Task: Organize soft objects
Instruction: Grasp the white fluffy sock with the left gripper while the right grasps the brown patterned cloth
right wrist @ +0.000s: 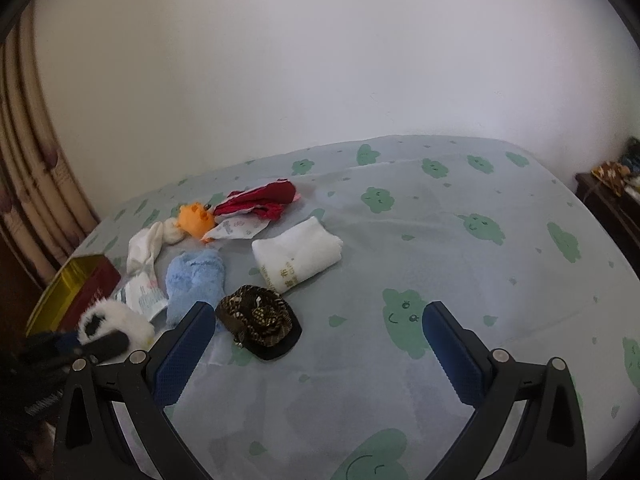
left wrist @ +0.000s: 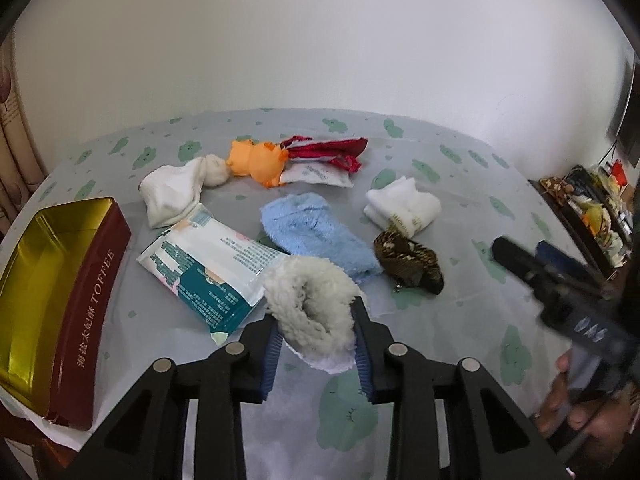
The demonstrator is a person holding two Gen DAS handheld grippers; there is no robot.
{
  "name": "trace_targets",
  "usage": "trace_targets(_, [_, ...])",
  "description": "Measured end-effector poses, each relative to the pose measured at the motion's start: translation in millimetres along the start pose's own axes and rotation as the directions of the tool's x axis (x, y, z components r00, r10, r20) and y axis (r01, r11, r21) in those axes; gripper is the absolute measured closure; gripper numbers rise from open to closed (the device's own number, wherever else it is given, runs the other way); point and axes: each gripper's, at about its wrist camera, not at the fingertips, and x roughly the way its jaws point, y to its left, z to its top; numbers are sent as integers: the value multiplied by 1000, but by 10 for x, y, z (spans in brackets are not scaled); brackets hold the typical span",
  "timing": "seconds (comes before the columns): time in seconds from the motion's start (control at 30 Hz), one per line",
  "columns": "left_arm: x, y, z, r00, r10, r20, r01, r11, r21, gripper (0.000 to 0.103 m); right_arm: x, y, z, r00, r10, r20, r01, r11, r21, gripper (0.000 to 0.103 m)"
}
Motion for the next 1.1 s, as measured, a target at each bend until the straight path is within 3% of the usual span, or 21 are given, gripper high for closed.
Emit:
trace_targets(0.4, [-608, 408, 9, 999, -6, 49, 11, 996, -92, 71, 113, 287, -115, 999, 26, -26, -29, 989, -148, 0])
trace_targets(0.63, [-939, 841, -1, 995, 50, 81, -38, 988, -147, 71, 367, 474, -134, 994, 37, -101, -59, 972, -229, 18])
trace_targets(0.87, [-1111, 1288, 2, 992, 104, 78, -86, 975, -204, 71, 661, 519, -65, 980, 29, -196, -84, 957, -277, 19])
trace_targets(0.9, [-1114, 1341, 2, 991, 110, 75, -92, 973, -211, 71, 700, 531, -69, 978, 23, -206, -84, 953, -291, 21])
trace_targets(0.93, [-1126, 1400, 4, 990, 120, 72, -102, 971, -217, 71, 727, 533, -68, 975, 30, -220, -95, 952, -292, 30])
trace_targets(0.97, [-1139, 1463, 8, 989, 132, 70, -114, 969, -220, 71, 774, 529, -71, 969, 41, -244, -112, 952, -286, 48])
trace_targets(1.0, [-1143, 1511, 15, 988, 142, 67, -124, 967, -223, 71, 839, 514, -84, 959, 46, -279, -126, 953, -275, 58])
trace_targets(1.1, [-1154, 1717, 39, 985, 162, 53, -144, 960, -239, 71, 862, 437, -78, 950, 97, -296, -164, 964, -210, 63])
